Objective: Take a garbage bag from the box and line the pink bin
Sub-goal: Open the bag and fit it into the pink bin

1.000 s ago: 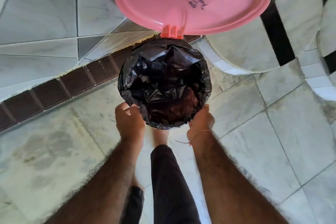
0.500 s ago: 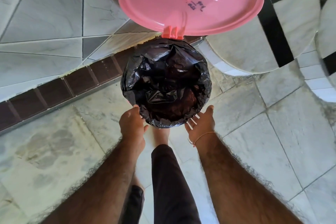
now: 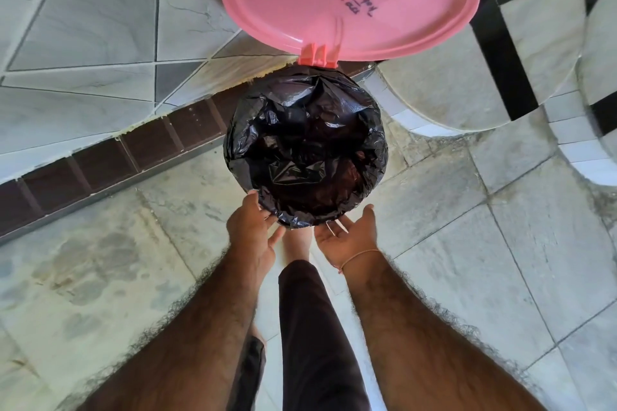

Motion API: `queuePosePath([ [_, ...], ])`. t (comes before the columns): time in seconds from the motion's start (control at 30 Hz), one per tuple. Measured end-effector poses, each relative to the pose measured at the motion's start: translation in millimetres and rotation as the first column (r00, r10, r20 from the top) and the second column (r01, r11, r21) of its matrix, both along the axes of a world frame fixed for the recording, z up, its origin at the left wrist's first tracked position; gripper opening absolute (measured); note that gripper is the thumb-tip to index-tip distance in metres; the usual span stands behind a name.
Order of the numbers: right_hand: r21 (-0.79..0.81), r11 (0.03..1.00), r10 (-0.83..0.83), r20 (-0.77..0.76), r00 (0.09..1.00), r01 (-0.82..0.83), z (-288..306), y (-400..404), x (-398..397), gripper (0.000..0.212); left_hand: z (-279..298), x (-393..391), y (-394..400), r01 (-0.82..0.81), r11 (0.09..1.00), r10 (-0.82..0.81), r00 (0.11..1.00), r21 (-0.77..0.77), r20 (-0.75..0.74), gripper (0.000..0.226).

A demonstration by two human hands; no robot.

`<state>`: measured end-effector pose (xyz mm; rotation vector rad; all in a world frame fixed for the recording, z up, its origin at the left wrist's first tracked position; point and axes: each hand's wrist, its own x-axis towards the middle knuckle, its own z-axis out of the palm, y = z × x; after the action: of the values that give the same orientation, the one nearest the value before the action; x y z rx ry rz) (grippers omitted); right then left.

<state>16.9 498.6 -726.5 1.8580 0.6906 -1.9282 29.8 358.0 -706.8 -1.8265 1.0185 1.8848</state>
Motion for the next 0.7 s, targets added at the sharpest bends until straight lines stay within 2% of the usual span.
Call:
queuePosePath([
  [0.07, -0.049, 0.999, 0.017, -0.037, 0.999, -0.018, -1, -5, 1, 0.068, 2, -3, 2, -0.001, 0.998, 0.004, 0.999, 0.06, -0.036, 0.022],
  [0.13, -0.033, 0.997, 0.072, -0.04, 0.997, -0.073, -2, -2, 0, 0.071, -4, -4, -3, 0.028, 0.999, -0.028, 0.999, 0.024, -0.026, 0.024],
  [0.2, 0.088, 0.979, 0.181, 0.028, 0.983, -0.183, -4, 3, -1, 0.073, -13, -5, -15, 0.066, 0.979, -0.058, 0.997, -0.193, 0.046, 0.029],
  [0.23, 0.219, 0.932, 0.273, 0.096, 0.957, -0.288, -7, 8, -2, 0.071, -16, -6, -23, 0.127, 0.917, -0.103, 0.991, -0.377, 0.084, 0.034],
  [0.27, 0.385, 0.823, 0.365, 0.207, 0.908, -0.419, -10, 13, -4, 0.07, -16, -9, -31, 0.23, 0.796, -0.202, 0.973, -0.56, 0.114, 0.035],
  [0.3, 0.572, 0.617, 0.431, 0.328, 0.841, -0.54, -12, 19, -9, 0.065, -16, -13, -39, 0.334, 0.635, -0.341, 0.93, -0.697, 0.135, 0.035],
  [0.33, 0.72, 0.382, 0.488, 0.376, 0.788, -0.58, -11, 24, -18, 0.056, -15, -19, -44, 0.384, 0.487, -0.478, 0.869, -0.785, 0.128, 0.033],
  [0.37, 0.817, 0.207, 0.553, 0.356, 0.753, -0.538, -7, 27, -30, 0.049, -15, -26, -46, 0.389, 0.407, -0.586, 0.805, -0.827, 0.09, 0.035],
  [0.4, 0.869, 0.122, 0.623, 0.31, 0.718, -0.481, -4, 28, -41, 0.047, -13, -35, -44, 0.383, 0.381, -0.658, 0.752, -0.841, 0.044, 0.039],
  [0.43, 0.884, 0.134, 0.667, 0.253, 0.7, -0.448, -2, 28, -53, 0.048, -14, -43, -43, 0.395, 0.386, -0.702, 0.712, -0.834, 0.012, 0.044],
  [0.47, 0.87, 0.215, 0.681, 0.193, 0.706, -0.444, -1, 28, -66, 0.052, -14, -51, -39, 0.423, 0.399, -0.724, 0.69, -0.814, 0.003, 0.048],
  [0.53, 0.788, 0.39, 0.659, 0.123, 0.742, -0.476, -2, 27, -88, 0.06, -16, -62, -35, 0.454, 0.445, -0.707, 0.707, -0.772, 0.008, 0.049],
  [0.57, 0.754, 0.425, 0.648, 0.134, 0.75, -0.501, -2, 28, -97, 0.063, -17, -64, -34, 0.454, 0.446, -0.696, 0.718, -0.771, 0.02, 0.048],
  [0.63, 0.708, 0.414, 0.673, 0.185, 0.716, -0.572, 3, 33, -107, 0.066, -19, -65, -37, 0.486, 0.365, -0.715, 0.692, -0.794, 0.096, 0.048],
  [0.7, 0.667, 0.349, 0.734, 0.242, 0.635, -0.658, 3, 41, -111, 0.067, -25, -64, -42, 0.531, 0.29, -0.744, 0.648, -0.796, 0.162, 0.047],
])
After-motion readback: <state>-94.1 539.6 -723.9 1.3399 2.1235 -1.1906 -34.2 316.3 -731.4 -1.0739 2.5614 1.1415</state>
